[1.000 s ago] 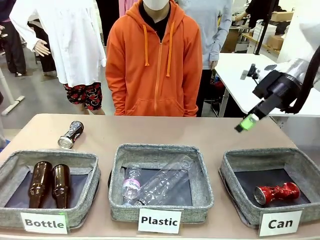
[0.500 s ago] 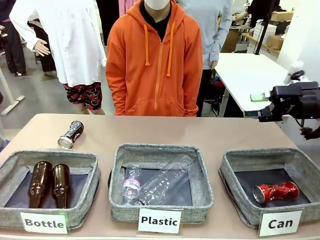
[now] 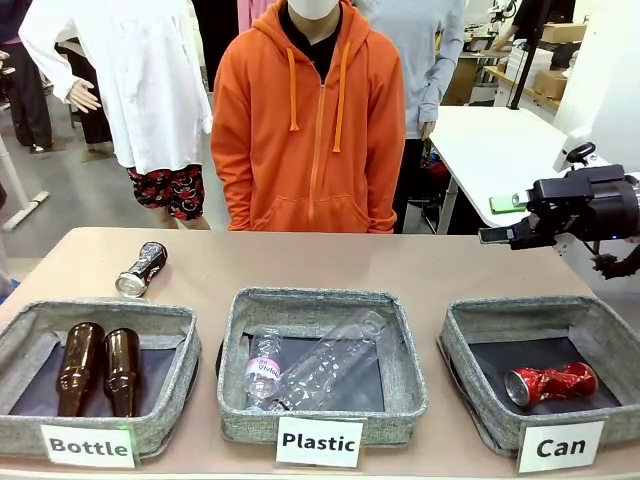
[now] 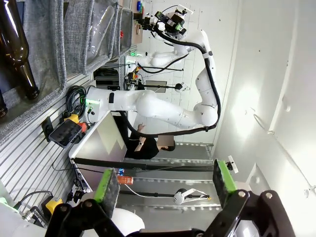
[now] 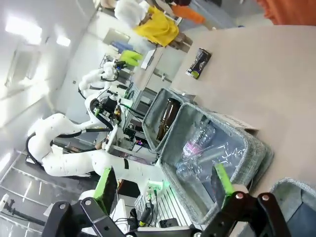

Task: Sort the can waste into the basket.
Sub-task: Pick up the can waste from the table and place it in the right Fabric basket.

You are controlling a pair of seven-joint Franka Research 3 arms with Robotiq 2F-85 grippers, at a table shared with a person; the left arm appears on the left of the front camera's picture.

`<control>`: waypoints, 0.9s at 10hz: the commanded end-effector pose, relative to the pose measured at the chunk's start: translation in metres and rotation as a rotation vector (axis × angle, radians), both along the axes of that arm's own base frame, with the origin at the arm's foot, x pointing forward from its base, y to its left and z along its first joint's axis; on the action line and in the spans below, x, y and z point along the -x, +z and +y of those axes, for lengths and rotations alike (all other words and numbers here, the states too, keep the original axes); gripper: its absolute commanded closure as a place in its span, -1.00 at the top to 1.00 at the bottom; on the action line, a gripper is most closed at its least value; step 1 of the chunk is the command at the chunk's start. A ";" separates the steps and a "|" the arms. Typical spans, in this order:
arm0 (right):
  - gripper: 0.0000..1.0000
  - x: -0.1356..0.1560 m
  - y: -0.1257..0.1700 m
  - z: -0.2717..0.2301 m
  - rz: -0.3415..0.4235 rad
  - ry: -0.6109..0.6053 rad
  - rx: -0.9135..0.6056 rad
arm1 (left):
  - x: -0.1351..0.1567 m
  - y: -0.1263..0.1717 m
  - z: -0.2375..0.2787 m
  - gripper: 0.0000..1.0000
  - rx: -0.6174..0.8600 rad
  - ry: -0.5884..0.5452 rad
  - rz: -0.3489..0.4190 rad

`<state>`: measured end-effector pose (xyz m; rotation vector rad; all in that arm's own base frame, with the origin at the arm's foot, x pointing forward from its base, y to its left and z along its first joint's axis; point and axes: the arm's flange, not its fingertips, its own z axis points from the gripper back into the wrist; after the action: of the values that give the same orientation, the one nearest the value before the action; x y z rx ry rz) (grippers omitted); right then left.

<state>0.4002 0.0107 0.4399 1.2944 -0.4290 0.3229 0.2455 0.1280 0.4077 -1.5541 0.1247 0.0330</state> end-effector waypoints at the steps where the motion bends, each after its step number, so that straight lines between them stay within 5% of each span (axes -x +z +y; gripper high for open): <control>1: 1.00 -0.003 0.004 -0.008 -0.001 0.011 0.001 | -0.001 0.002 0.000 1.00 0.020 0.008 -0.020; 8: 1.00 -0.003 0.004 -0.008 -0.001 0.011 0.001 | 0.000 0.000 0.000 1.00 0.000 0.000 0.000; 9: 1.00 -0.003 0.004 -0.008 -0.001 0.011 0.001 | -0.017 0.018 -0.018 1.00 -0.157 -0.009 -0.020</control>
<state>0.4009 0.0076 0.4409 1.2912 -0.4327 0.3215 0.2514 0.1245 0.4106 -1.5054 0.1175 0.0274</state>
